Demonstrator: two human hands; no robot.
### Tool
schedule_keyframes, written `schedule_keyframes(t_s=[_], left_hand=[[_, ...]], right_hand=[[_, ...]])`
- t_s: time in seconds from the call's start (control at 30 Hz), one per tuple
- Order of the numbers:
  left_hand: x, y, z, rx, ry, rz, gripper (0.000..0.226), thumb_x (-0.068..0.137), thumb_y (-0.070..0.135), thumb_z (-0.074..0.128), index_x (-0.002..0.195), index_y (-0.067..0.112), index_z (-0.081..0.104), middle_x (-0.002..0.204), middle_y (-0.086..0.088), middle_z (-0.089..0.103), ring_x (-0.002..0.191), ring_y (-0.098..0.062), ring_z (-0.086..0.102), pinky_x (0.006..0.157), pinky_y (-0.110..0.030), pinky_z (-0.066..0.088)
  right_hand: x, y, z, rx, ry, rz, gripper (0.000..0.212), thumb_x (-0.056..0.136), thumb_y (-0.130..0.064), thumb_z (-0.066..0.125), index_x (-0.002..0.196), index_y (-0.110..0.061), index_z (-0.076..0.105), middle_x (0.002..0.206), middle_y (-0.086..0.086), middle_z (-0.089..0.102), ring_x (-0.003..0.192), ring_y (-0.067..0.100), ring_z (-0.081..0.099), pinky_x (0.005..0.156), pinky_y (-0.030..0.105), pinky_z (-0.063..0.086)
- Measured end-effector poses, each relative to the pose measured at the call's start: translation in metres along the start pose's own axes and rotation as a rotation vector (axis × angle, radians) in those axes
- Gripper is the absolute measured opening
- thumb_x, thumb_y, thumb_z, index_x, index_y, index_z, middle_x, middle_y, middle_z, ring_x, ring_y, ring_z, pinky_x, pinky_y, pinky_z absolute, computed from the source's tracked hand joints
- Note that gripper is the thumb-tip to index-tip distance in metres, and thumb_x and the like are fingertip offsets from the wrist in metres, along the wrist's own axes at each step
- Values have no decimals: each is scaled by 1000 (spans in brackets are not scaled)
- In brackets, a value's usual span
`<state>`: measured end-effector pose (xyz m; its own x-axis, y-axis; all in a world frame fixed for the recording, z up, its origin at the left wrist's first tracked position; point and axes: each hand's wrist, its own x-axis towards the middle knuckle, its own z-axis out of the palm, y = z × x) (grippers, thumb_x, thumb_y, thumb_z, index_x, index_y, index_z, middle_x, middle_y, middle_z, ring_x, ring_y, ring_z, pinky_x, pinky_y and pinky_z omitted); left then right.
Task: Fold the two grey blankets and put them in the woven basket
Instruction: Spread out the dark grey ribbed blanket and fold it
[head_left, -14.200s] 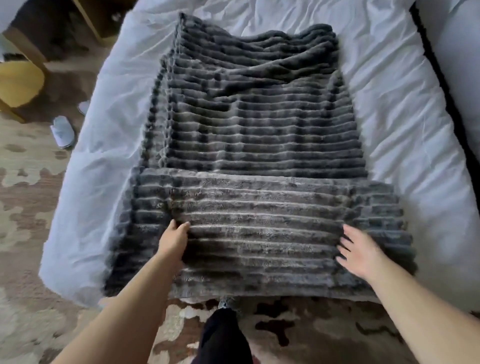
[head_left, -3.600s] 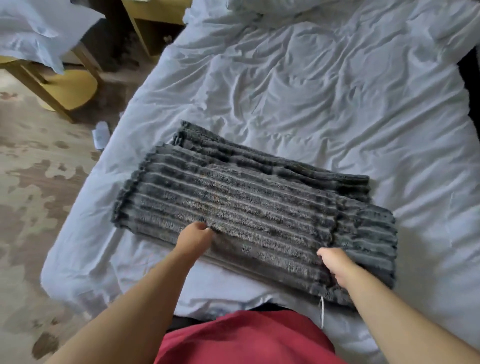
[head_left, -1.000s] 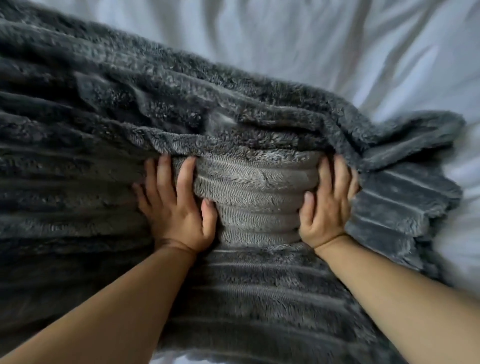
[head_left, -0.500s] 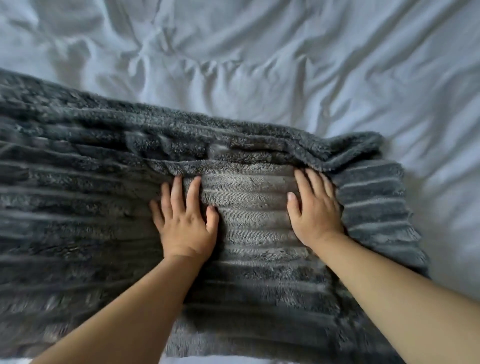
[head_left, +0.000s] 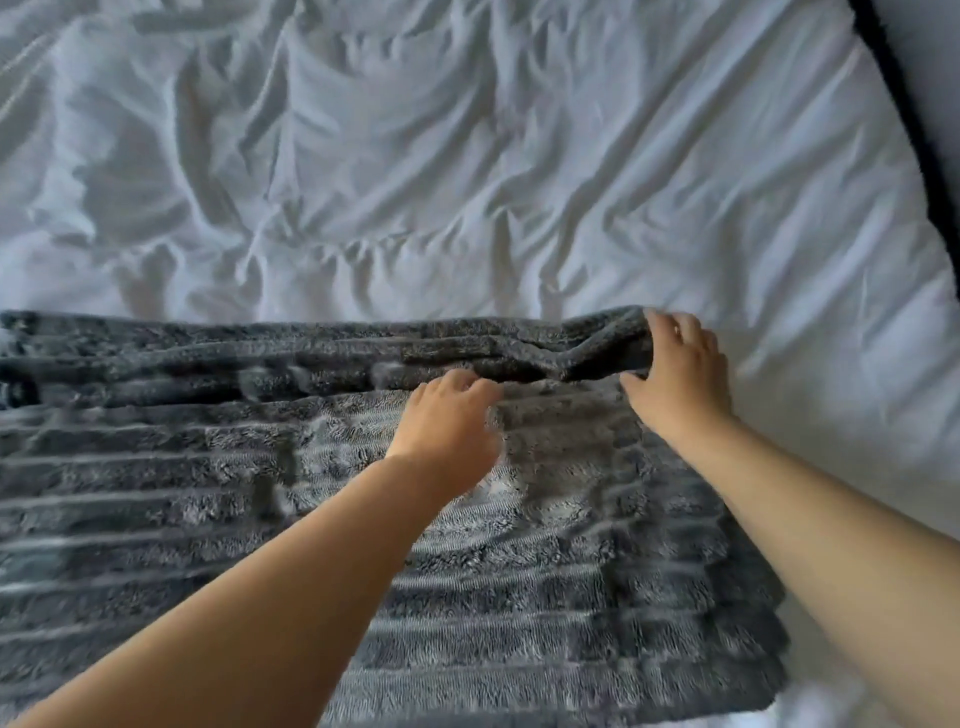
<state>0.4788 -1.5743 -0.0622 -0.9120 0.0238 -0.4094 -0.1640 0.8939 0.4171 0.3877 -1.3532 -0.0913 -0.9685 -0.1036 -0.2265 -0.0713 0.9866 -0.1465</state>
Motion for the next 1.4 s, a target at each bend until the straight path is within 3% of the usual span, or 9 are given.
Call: schedule_keyframes(t_s=[0.17, 0.3, 0.47, 0.63, 0.77, 0.87, 1.0, 1.17, 1.4], left_hand=[[4, 28, 30, 143, -339, 105, 63, 90, 46, 53, 146, 35, 27, 153, 0, 26, 140, -23, 26, 116, -45, 16], [7, 29, 40, 169, -475, -6, 60, 93, 47, 48, 147, 35, 25, 153, -1, 26, 137, -27, 32, 116, -45, 21], [31, 39, 21, -247, 76, -356, 46, 86, 19, 61, 125, 13, 38, 128, -13, 42, 105, -32, 54, 82, -36, 47], [57, 26, -1, 377, 33, -186, 73, 74, 16, 66, 137, 29, 32, 147, -6, 32, 140, -31, 24, 113, -59, 3], [43, 9, -20, 288, -135, -78, 19, 88, 31, 57, 103, 18, 59, 93, 0, 59, 93, -25, 62, 82, -37, 50], [12, 2, -18, 224, -37, 43, 21, 89, 28, 55, 105, 16, 59, 102, -5, 53, 89, -27, 60, 72, -37, 50], [-13, -21, -9, 178, 37, 108, 33, 81, 25, 62, 113, 20, 57, 108, -2, 55, 90, -26, 60, 64, -32, 42], [-4, -102, -21, 417, 24, -95, 37, 79, 34, 61, 113, 24, 57, 113, 1, 60, 109, -23, 55, 102, -43, 32], [-33, -196, -68, 288, 18, -274, 12, 82, 21, 57, 92, 13, 58, 95, -9, 57, 88, -31, 59, 79, -38, 50]], right_hand=[[40, 4, -13, 356, -309, 160, 107, 79, -36, 76, 154, -18, 3, 158, 10, 22, 139, 34, 32, 106, 40, 36], [39, 6, -25, 417, -413, 42, 58, 85, -9, 68, 139, -11, 47, 148, 12, 39, 111, 27, 55, 84, 25, 38], [-7, 29, -39, 354, -95, -153, 34, 74, 12, 61, 102, -6, 70, 102, 7, 55, 88, 26, 54, 69, 25, 34], [-53, 34, -47, 169, 86, -430, 37, 51, 24, 63, 80, 2, 71, 82, 15, 65, 83, 31, 56, 75, 34, 42], [-60, 4, -42, -217, -143, -203, 36, 69, -6, 70, 104, -7, 62, 105, 10, 60, 105, 31, 52, 104, 46, 30], [-64, -43, -31, -161, -181, -336, 60, 76, -22, 69, 130, -13, 45, 129, 6, 47, 125, 29, 40, 115, 50, 15], [-67, -91, -14, 5, -207, -514, 37, 83, -8, 59, 120, -11, 55, 106, 7, 60, 97, 29, 56, 77, 34, 43], [-74, -69, -4, 21, -226, -436, 17, 85, -9, 60, 102, -5, 58, 97, 7, 54, 82, 23, 50, 61, 33, 39], [-66, -120, 0, -192, -220, -362, 36, 83, -35, 62, 111, -15, 54, 105, 3, 54, 103, 26, 52, 86, 38, 40]])
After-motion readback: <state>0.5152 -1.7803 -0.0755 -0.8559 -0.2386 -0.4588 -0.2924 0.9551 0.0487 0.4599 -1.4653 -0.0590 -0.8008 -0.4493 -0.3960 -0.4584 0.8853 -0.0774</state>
